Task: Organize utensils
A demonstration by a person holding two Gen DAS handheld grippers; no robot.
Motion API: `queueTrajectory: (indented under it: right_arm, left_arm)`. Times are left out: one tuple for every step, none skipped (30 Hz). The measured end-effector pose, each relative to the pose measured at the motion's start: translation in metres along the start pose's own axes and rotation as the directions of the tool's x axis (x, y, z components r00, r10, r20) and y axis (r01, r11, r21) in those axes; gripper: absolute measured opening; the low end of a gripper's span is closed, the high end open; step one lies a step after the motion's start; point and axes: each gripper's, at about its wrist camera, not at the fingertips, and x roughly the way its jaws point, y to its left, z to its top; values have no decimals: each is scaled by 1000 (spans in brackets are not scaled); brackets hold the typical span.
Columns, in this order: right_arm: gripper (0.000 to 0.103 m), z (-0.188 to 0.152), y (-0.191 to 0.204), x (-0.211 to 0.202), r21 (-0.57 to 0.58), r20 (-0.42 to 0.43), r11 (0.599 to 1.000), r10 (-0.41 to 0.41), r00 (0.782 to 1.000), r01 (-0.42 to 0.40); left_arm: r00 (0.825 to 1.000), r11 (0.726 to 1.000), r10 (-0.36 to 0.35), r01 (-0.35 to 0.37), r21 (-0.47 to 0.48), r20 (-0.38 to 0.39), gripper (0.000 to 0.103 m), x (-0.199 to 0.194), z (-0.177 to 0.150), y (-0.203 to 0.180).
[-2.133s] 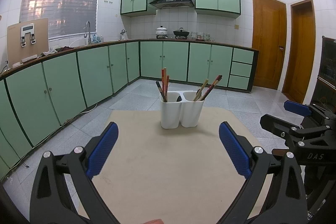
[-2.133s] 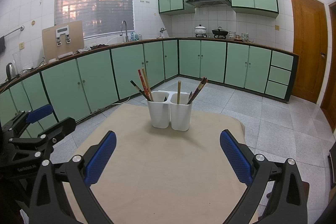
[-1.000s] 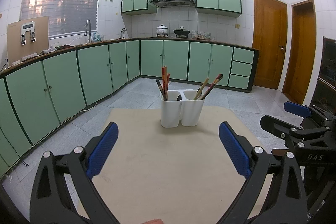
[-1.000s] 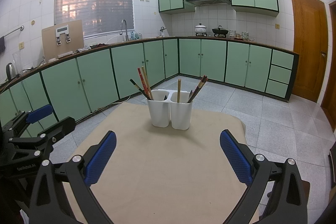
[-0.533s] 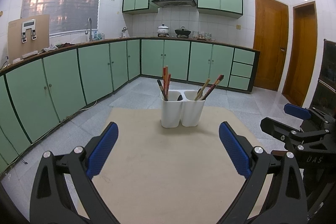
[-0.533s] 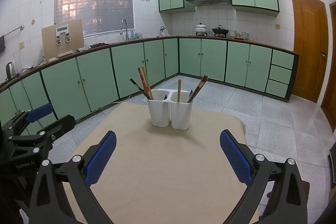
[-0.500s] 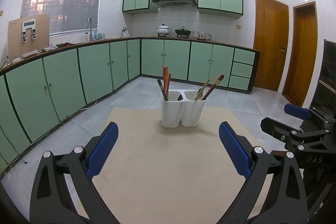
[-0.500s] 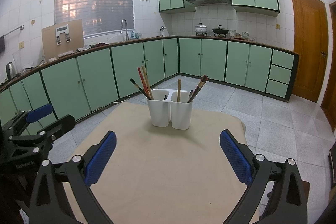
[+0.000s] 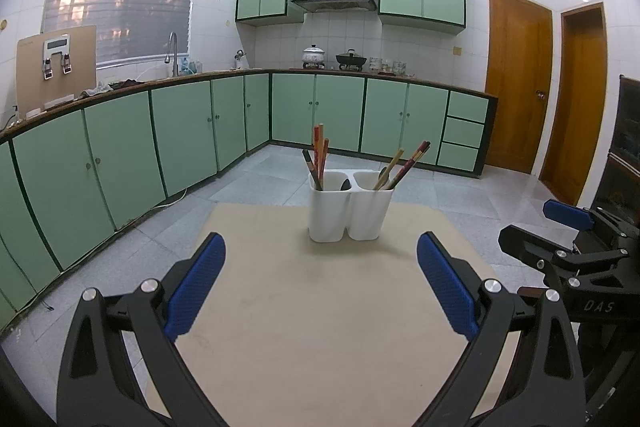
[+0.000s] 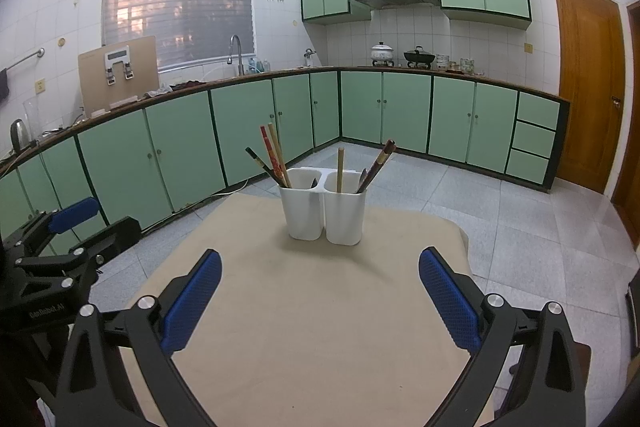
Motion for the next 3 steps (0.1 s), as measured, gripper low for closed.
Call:
queueTrajectory:
  right_arm:
    - [97,0,0,0,0,0,1000,1,1000,-1]
    - [97,0,0,0,-1,0,1000,0,1000,0]
    - [97,0,0,0,-2,0,1000,-1,1000,1]
  left_arm:
    - [1000,1000,0,0,-1,-1,94,0,0,0]
    - [1000,1000,1,-1,-2,-1,94,0,0,-1]
    - [1000,1000,2,-2,-1,-2,94,0,0,-1]
